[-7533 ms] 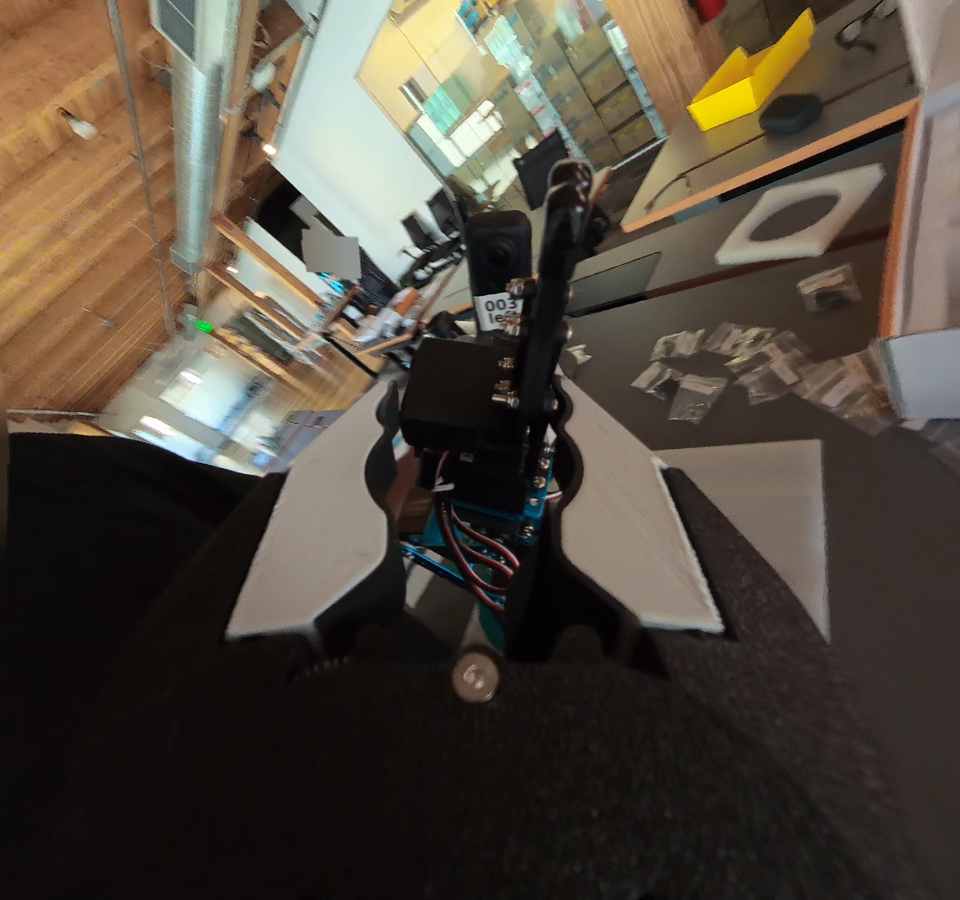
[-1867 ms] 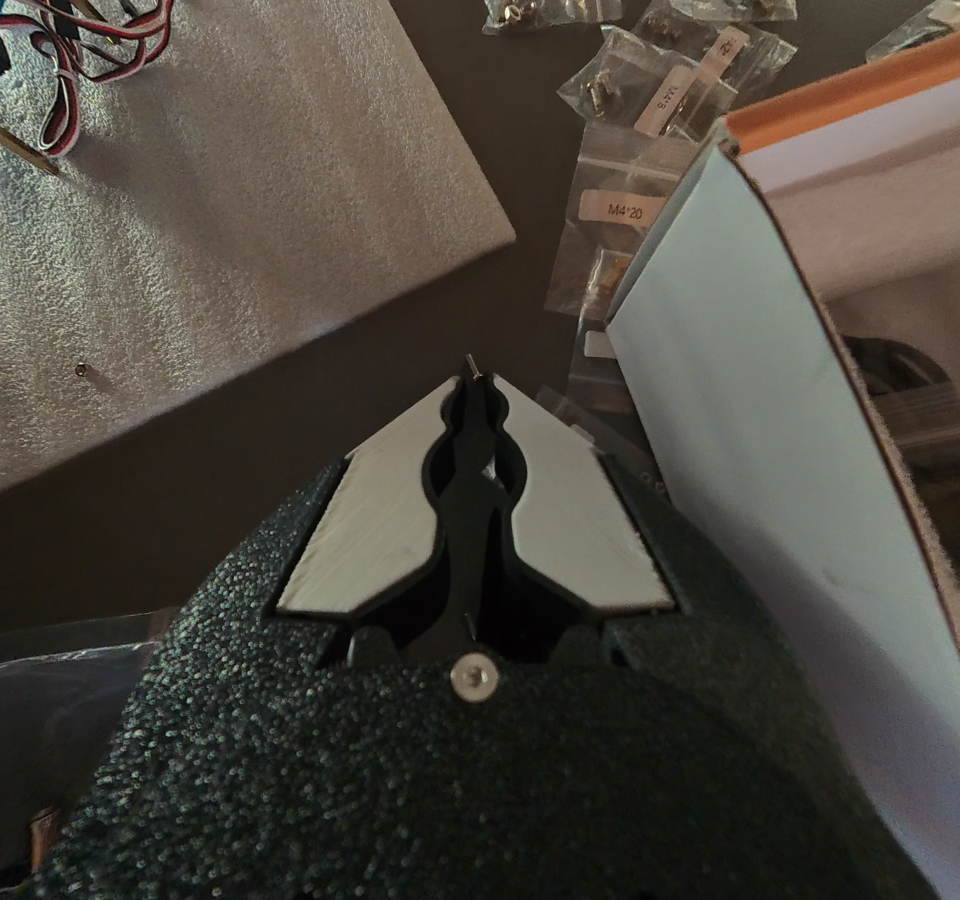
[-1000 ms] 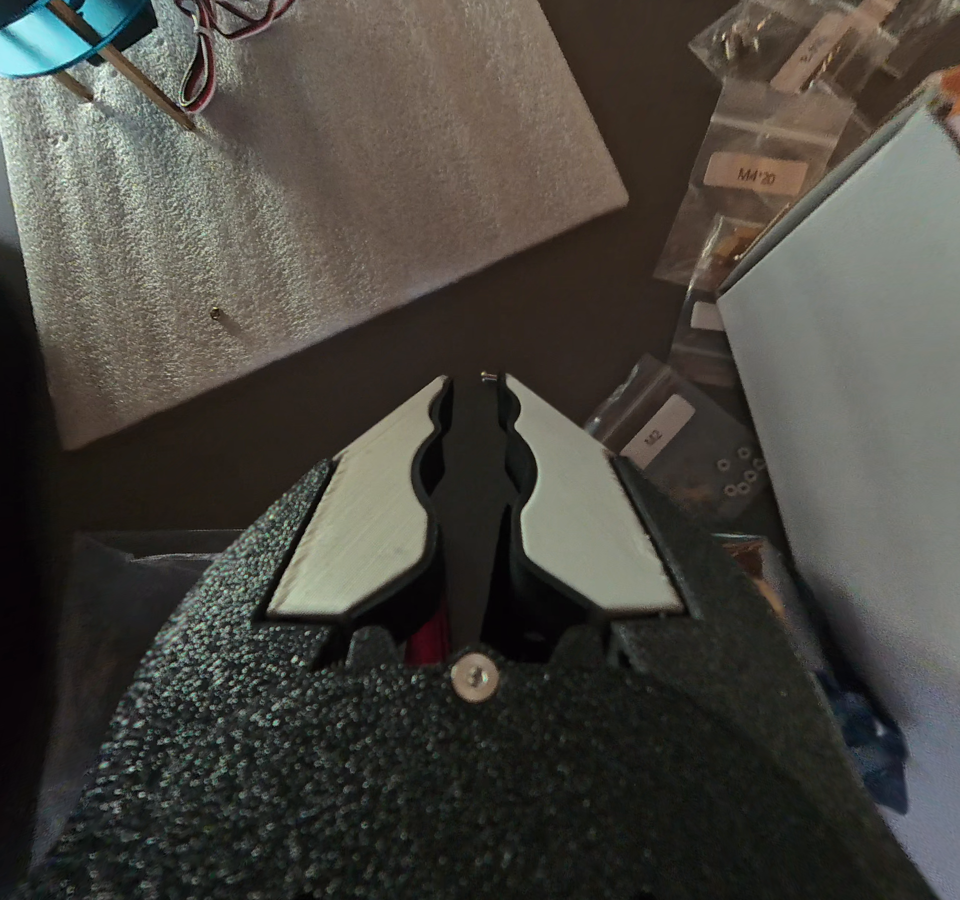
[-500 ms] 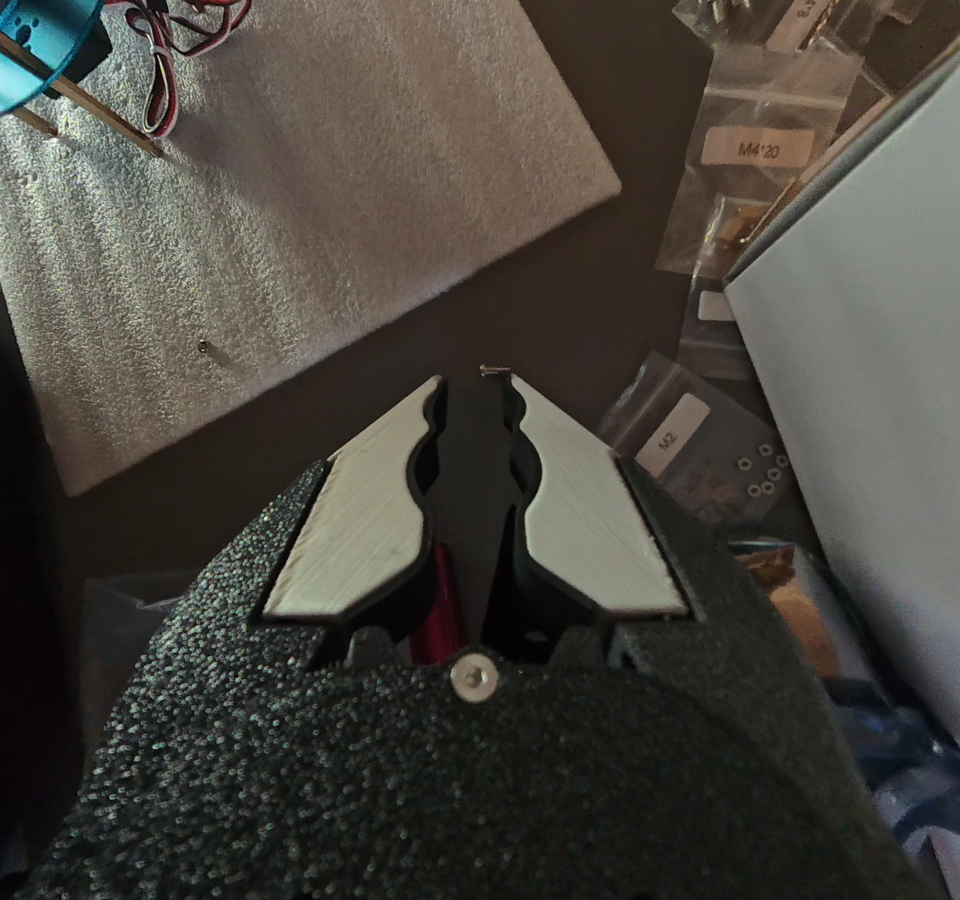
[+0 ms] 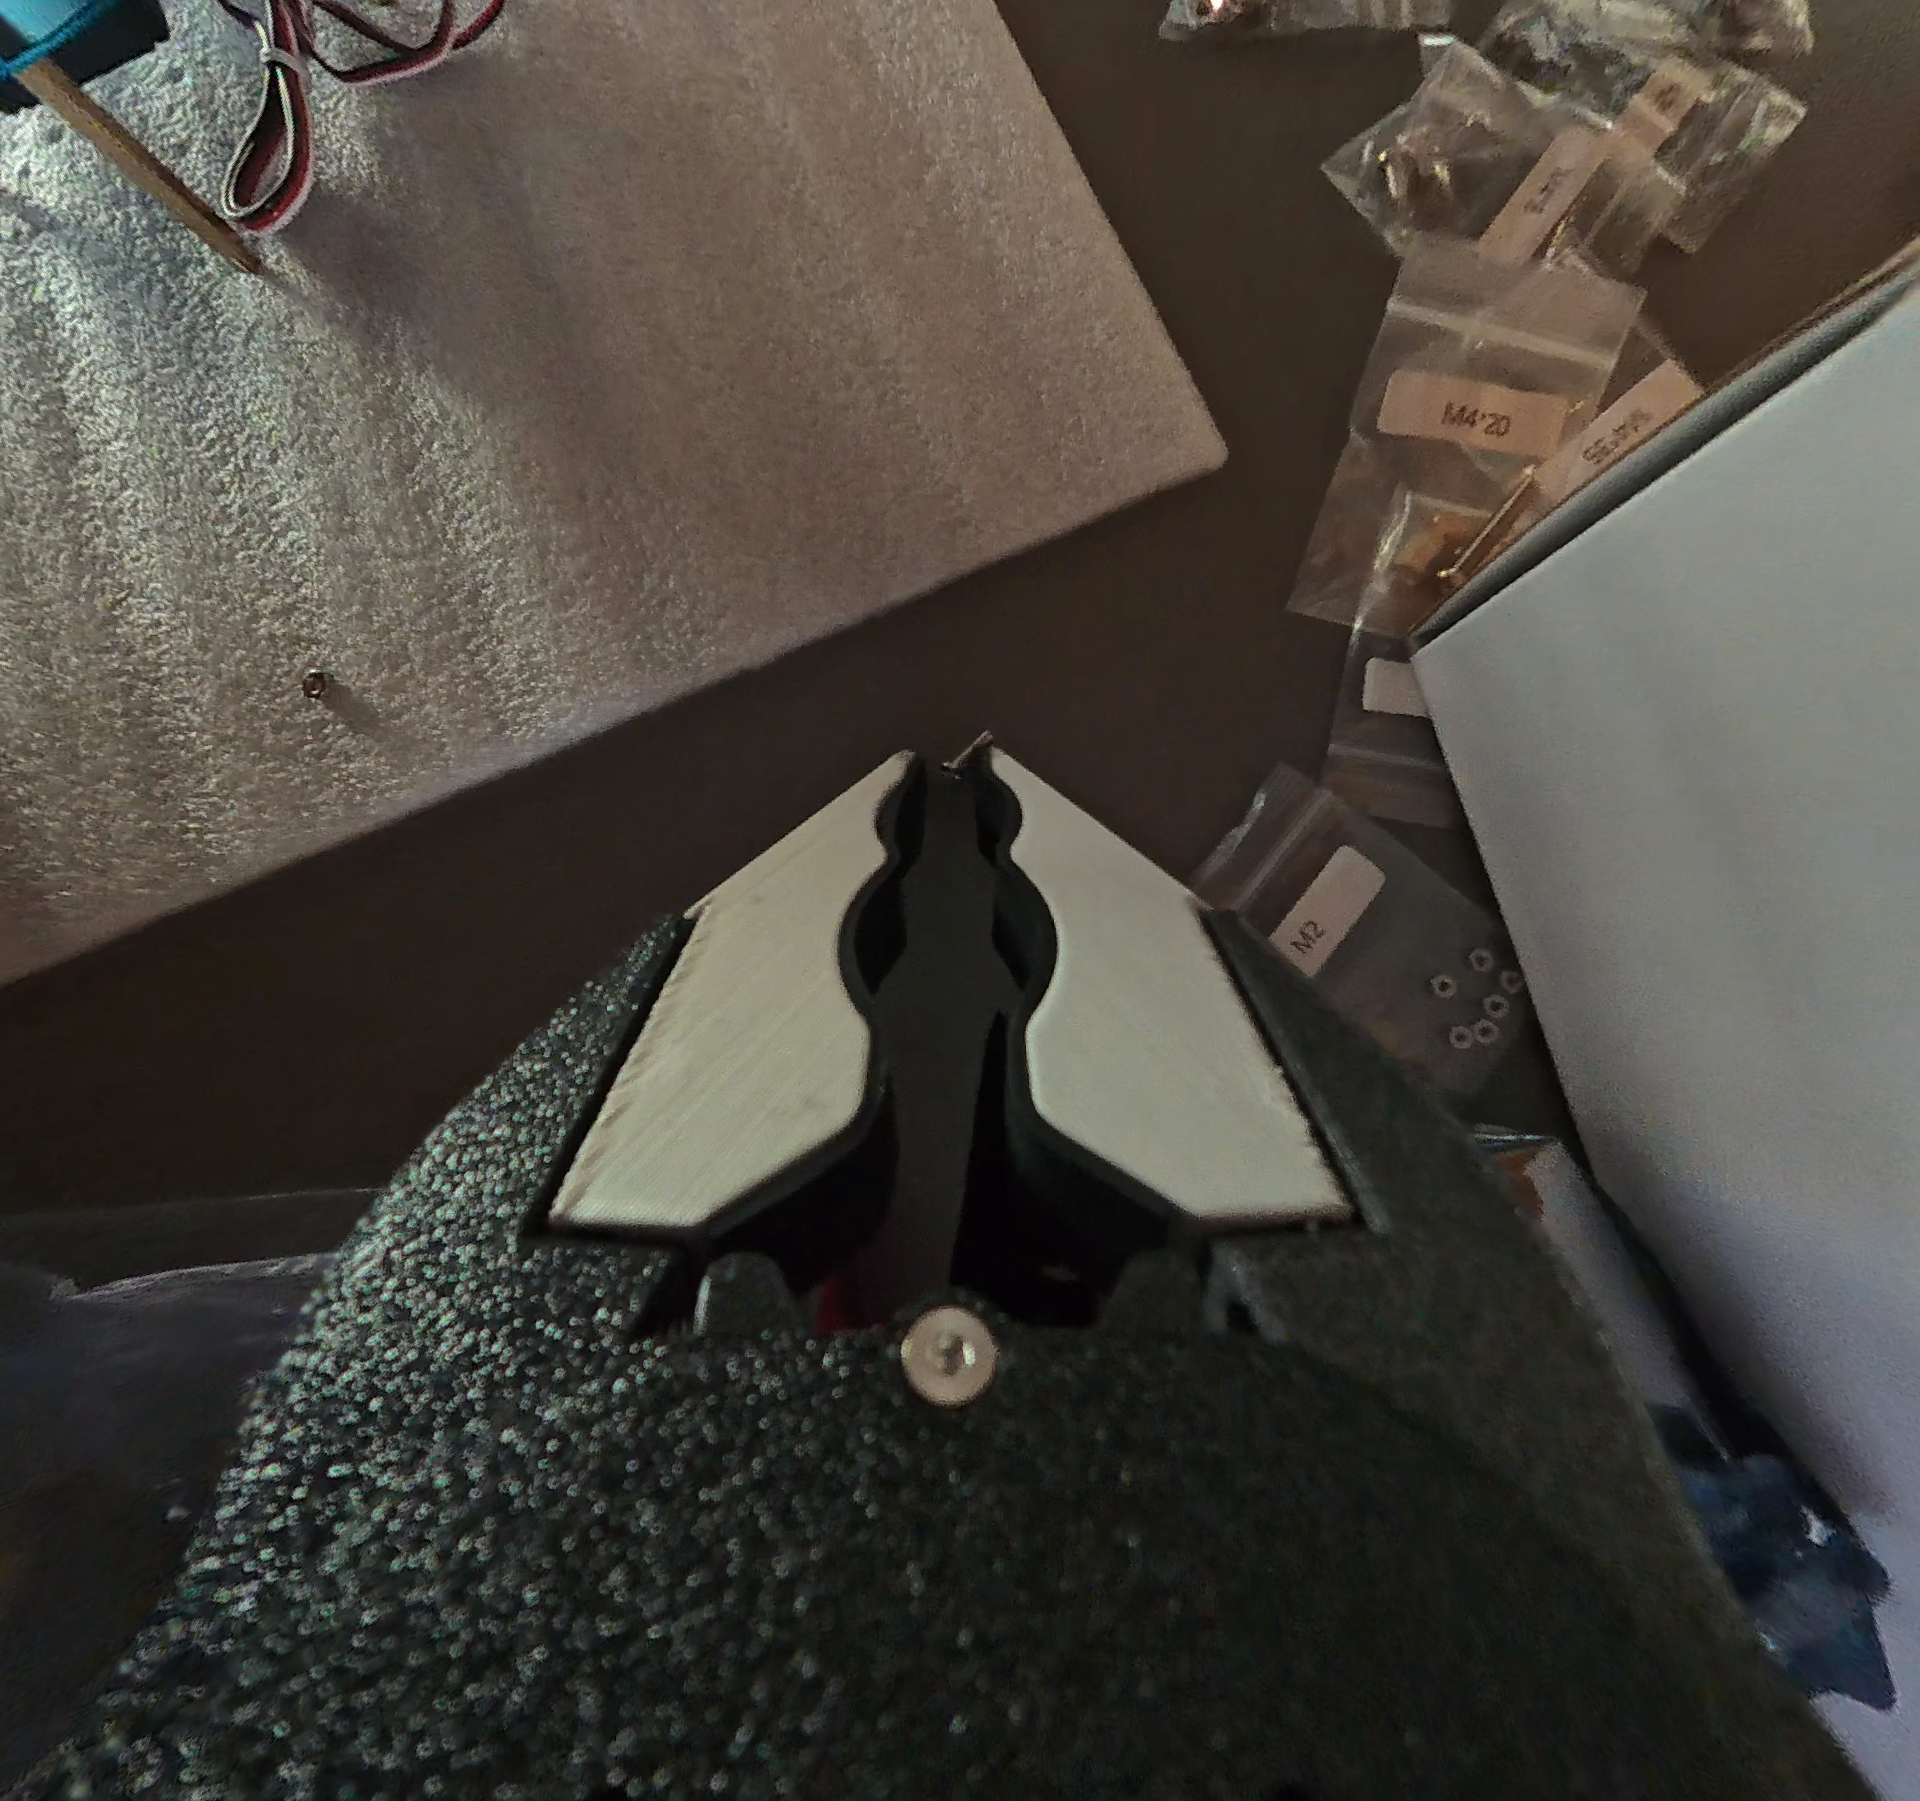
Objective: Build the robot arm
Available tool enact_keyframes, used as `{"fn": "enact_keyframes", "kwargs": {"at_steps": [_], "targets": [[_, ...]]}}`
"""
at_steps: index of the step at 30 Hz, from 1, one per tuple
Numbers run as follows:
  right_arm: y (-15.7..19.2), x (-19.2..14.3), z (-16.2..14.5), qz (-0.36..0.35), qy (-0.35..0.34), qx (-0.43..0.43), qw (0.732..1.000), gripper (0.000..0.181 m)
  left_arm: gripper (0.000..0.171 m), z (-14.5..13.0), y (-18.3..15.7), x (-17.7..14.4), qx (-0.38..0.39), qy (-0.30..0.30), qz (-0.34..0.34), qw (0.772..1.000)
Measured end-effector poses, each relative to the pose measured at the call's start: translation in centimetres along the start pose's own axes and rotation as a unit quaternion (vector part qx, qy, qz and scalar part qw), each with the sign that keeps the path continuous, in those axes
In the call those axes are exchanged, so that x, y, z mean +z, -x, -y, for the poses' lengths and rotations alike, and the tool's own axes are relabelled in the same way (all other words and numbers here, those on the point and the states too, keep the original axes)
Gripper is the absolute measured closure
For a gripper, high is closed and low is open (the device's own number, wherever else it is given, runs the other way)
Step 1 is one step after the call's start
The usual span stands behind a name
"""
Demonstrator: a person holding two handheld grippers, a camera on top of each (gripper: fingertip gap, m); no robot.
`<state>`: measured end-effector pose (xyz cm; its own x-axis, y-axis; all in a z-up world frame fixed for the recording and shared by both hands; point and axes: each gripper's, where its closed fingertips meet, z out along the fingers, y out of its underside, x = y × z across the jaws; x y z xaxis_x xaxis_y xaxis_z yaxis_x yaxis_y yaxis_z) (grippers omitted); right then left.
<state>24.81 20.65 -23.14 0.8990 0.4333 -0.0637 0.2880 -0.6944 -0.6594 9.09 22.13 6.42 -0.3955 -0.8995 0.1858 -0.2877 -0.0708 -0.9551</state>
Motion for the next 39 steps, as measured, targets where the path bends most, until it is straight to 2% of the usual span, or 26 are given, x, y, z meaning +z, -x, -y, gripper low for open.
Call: {"fn": "enact_keyframes", "kwargs": {"at_steps": [11,15,17,20,22,25,27,31,39], "targets": [[0.2,-0.3,0.5,0.025,-0.022,-0.004,0.999,0.178,0.119,0.0,0.1,-0.1,-0.005,-0.001,-0.001,1.000],[1.6,-2.8,4.0,0.079,-0.097,-0.009,0.992,0.178,0.119,0.0,0.1,0.1,-0.008,0.000,-0.006,1.000],[3.1,-5.4,7.8,0.128,-0.160,-0.014,0.979,0.178,0.119,0.0,0.1,0.2,-0.009,0.000,-0.009,1.000],[6.0,-10.3,13.9,0.218,-0.247,-0.040,0.943,0.179,0.119,0.0,0.1,0.4,-0.008,0.004,-0.015,1.000],[7.4,-13.0,16.9,0.269,-0.269,-0.065,0.923,0.179,0.119,0.0,0.1,0.4,-0.007,0.006,-0.019,1.000],[9.9,-15.8,19.7,0.348,-0.272,-0.104,0.891,0.179,0.119,0.0,0.2,0.5,-0.004,0.005,-0.022,1.000],[11.5,-16.4,20.5,0.396,-0.259,-0.120,0.873,0.179,0.119,0.0,0.2,0.6,0.001,0.008,-0.022,1.000],[13.1,-15.6,21.2,0.448,-0.237,-0.114,0.854,0.179,0.119,0.0,0.1,0.8,0.007,0.016,-0.020,1.000],[14.4,-15.7,21.7,0.498,-0.242,-0.101,0.827,0.178,0.120,0.0,-0.1,0.9,0.020,0.020,-0.012,1.000]]}}
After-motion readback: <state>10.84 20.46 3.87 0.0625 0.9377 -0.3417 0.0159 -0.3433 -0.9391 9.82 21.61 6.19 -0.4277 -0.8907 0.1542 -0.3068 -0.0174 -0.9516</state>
